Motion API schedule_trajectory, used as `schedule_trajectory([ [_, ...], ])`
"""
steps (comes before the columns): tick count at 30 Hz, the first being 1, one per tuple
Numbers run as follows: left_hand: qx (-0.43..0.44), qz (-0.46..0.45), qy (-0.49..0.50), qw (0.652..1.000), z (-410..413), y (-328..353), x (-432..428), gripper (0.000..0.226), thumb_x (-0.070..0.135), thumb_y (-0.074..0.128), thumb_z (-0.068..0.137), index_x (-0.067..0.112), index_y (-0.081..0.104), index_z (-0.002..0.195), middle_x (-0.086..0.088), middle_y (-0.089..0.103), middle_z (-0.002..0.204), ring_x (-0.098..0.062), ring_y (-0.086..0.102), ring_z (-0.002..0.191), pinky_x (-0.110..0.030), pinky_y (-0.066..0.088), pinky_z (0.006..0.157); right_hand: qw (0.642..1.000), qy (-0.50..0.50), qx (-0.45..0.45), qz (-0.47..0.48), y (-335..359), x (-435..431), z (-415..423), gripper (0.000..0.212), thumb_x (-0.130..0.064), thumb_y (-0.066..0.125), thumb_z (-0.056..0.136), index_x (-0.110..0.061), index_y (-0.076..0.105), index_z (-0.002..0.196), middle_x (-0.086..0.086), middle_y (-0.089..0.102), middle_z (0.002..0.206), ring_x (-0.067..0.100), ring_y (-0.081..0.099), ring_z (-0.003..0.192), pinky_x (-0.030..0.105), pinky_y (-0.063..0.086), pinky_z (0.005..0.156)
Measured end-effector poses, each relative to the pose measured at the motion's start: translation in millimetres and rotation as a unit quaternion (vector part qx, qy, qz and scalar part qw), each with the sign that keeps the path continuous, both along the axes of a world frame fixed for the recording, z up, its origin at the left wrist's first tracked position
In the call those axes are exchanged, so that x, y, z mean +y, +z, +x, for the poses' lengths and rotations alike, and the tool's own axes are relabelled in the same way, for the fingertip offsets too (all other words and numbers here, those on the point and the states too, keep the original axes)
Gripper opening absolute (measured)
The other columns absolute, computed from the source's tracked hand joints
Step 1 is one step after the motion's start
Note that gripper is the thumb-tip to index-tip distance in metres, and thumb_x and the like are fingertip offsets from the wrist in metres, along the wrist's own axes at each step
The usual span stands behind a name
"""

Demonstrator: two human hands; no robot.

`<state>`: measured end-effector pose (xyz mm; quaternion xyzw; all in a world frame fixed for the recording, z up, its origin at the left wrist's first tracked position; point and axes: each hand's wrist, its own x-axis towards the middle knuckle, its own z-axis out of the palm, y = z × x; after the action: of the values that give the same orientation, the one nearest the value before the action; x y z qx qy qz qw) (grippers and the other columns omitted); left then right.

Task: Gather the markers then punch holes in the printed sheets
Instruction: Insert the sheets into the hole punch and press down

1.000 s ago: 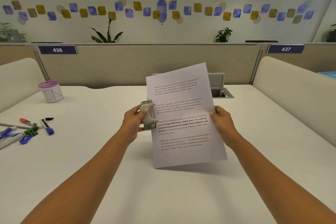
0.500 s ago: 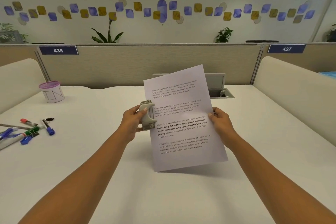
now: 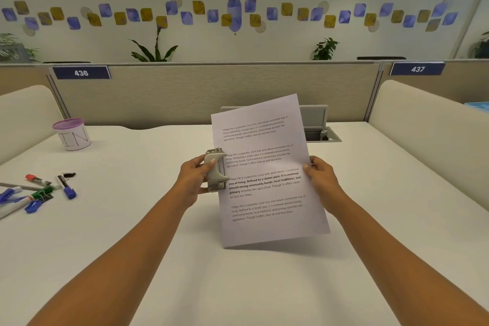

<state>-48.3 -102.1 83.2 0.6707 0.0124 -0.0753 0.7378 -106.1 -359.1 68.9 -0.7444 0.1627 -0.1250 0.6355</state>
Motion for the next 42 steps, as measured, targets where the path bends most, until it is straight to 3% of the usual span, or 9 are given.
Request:
schedule_trajectory([
  [8,0.027,0.037,0.005,0.999,7.4,-5.6,-0.6,0.025,0.018,0.053,0.093,0.013,0.055,0.118,-0.003,0.060,0.085,-0.021,0.059,0.072,-0.036,0.051,0.060,0.999,0.008,0.036,0.008,-10.9,-0.6,9.4,0.020,-0.012,0.039,0.098,-0.013,0.055,0.110,0.010,0.063,0.100,0.028,0.061,0.083,0.042,0.051,0.084],
  [13,0.075,0.085,0.012,0.993,11.5,-16.5,-6.6,0.008,0.017,0.054,0.093,0.010,0.057,0.096,-0.008,0.058,0.081,-0.024,0.056,0.067,-0.034,0.048,0.059,0.996,0.011,0.090,0.005,-25.8,-1.0,13.1,0.022,-0.007,0.038,0.095,-0.015,0.056,0.106,0.011,0.064,0.100,0.029,0.062,0.087,0.047,0.052,0.090],
  [18,0.099,0.174,0.032,0.979,30.5,-40.5,-8.8,0.022,0.022,0.059,0.089,0.004,0.059,0.102,-0.022,0.063,0.110,-0.036,0.061,0.099,-0.054,0.051,0.088,0.991,0.008,0.131,0.019,-38.3,1.2,15.9,0.024,-0.004,0.039,0.091,-0.016,0.059,0.097,0.014,0.065,0.103,0.030,0.062,0.090,0.049,0.051,0.093],
  [22,0.100,0.237,0.033,0.966,37.2,-47.8,-15.9,0.031,0.024,0.059,0.089,0.002,0.056,0.110,-0.022,0.061,0.115,-0.038,0.060,0.103,-0.053,0.049,0.093,0.988,0.004,0.150,0.026,-45.8,3.3,18.6,0.025,-0.003,0.039,0.089,-0.017,0.059,0.090,0.017,0.066,0.107,0.031,0.063,0.092,0.049,0.051,0.092],
  [29,0.080,0.399,0.010,0.913,36.0,-34.7,-29.0,0.022,0.022,0.054,0.092,0.003,0.050,0.084,-0.007,0.045,0.071,-0.026,0.047,0.087,-0.028,0.038,0.063,0.987,0.003,0.161,0.027,-51.2,5.3,22.6,0.025,-0.002,0.039,0.088,-0.016,0.058,0.095,0.018,0.065,0.111,0.031,0.062,0.091,0.044,0.052,0.089],
  [32,0.072,0.475,-0.020,0.877,39.1,-34.7,-30.7,0.034,0.023,0.060,0.089,-0.003,0.057,0.110,-0.016,0.059,0.105,-0.030,0.055,0.106,-0.034,0.044,0.085,0.986,0.004,0.167,0.022,-53.5,5.7,23.5,0.025,-0.001,0.038,0.088,-0.018,0.057,0.088,0.017,0.065,0.109,0.031,0.062,0.092,0.045,0.052,0.090],
  [35,0.054,0.543,-0.065,0.835,41.7,-37.3,-30.5,0.052,0.031,0.069,0.081,0.017,0.054,0.128,-0.009,0.053,0.130,-0.028,0.048,0.123,-0.033,0.041,0.098,0.985,0.004,0.173,0.012,-55.9,5.7,24.4,0.025,-0.002,0.038,0.088,-0.018,0.057,0.086,0.017,0.065,0.110,0.034,0.063,0.100,0.046,0.052,0.092],
  [39,0.030,0.545,-0.022,0.838,44.9,-46.0,-29.3,0.036,0.022,0.043,0.095,0.002,0.055,0.122,-0.019,0.056,0.126,-0.036,0.053,0.117,-0.040,0.044,0.094,0.984,0.010,0.178,-0.006,-55.6,7.0,25.0,0.026,-0.003,0.039,0.087,-0.014,0.058,0.100,0.017,0.065,0.113,0.035,0.063,0.104,0.044,0.052,0.091],
  [42,0.026,0.557,0.001,0.830,45.0,-49.4,-28.9,0.032,0.020,0.045,0.094,-0.002,0.058,0.114,-0.020,0.059,0.119,-0.036,0.056,0.111,-0.039,0.046,0.088,0.983,0.017,0.178,-0.037,-55.8,7.0,25.4,0.032,-0.003,0.038,0.088,-0.011,0.059,0.111,0.016,0.064,0.115,0.035,0.062,0.105,0.041,0.051,0.089],
])
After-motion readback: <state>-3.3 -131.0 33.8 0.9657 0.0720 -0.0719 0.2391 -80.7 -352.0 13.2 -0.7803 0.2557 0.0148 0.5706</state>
